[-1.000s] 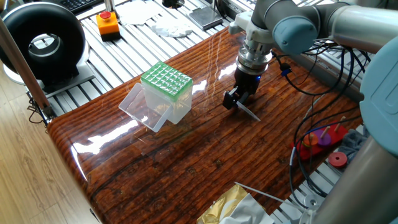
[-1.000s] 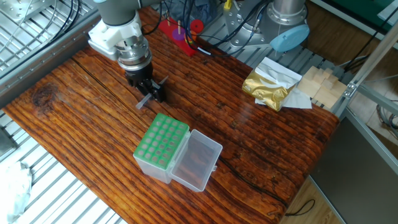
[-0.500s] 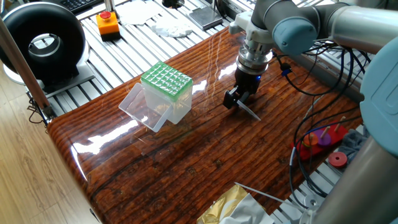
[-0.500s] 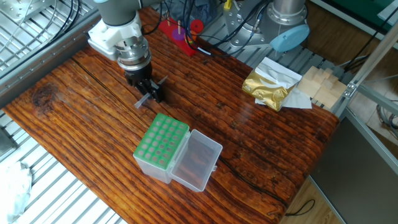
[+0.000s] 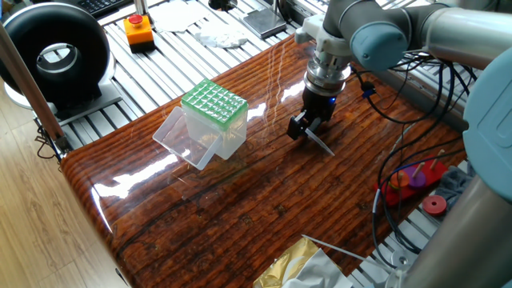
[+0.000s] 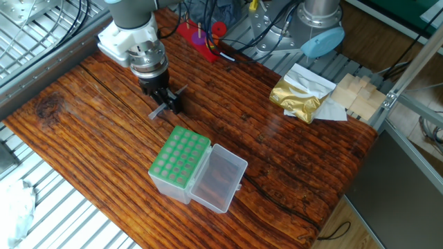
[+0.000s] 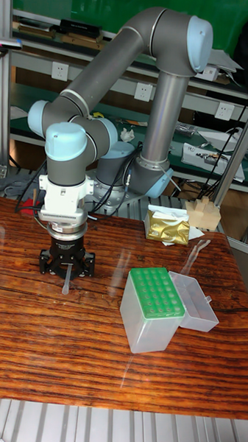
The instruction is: Insert a large pipette tip into the holder for large pipette tips
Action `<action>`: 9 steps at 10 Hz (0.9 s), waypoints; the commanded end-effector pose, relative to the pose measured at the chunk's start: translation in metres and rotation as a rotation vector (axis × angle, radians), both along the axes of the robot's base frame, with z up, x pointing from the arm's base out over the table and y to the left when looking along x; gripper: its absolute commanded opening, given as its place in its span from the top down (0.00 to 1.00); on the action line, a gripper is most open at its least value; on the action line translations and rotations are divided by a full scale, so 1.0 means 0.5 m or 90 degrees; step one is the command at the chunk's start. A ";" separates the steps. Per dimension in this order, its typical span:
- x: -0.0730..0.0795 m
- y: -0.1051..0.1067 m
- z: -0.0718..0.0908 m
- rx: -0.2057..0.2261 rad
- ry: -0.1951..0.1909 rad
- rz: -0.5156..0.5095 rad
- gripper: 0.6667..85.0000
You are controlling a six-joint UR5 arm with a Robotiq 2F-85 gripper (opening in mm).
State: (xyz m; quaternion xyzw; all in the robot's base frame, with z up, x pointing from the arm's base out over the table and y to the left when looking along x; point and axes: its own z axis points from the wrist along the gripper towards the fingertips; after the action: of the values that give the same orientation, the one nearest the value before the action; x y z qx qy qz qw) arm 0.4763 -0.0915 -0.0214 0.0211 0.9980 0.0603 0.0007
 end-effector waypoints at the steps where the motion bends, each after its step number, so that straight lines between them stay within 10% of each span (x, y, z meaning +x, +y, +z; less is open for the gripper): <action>1: 0.003 -0.005 0.002 -0.003 -0.002 -0.012 0.76; 9: 0.022 -0.015 0.001 -0.015 -0.025 -0.012 0.76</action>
State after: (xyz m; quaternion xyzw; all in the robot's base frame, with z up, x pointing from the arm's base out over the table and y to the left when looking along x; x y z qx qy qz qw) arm 0.4840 -0.0984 -0.0220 0.0247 0.9985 0.0473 0.0157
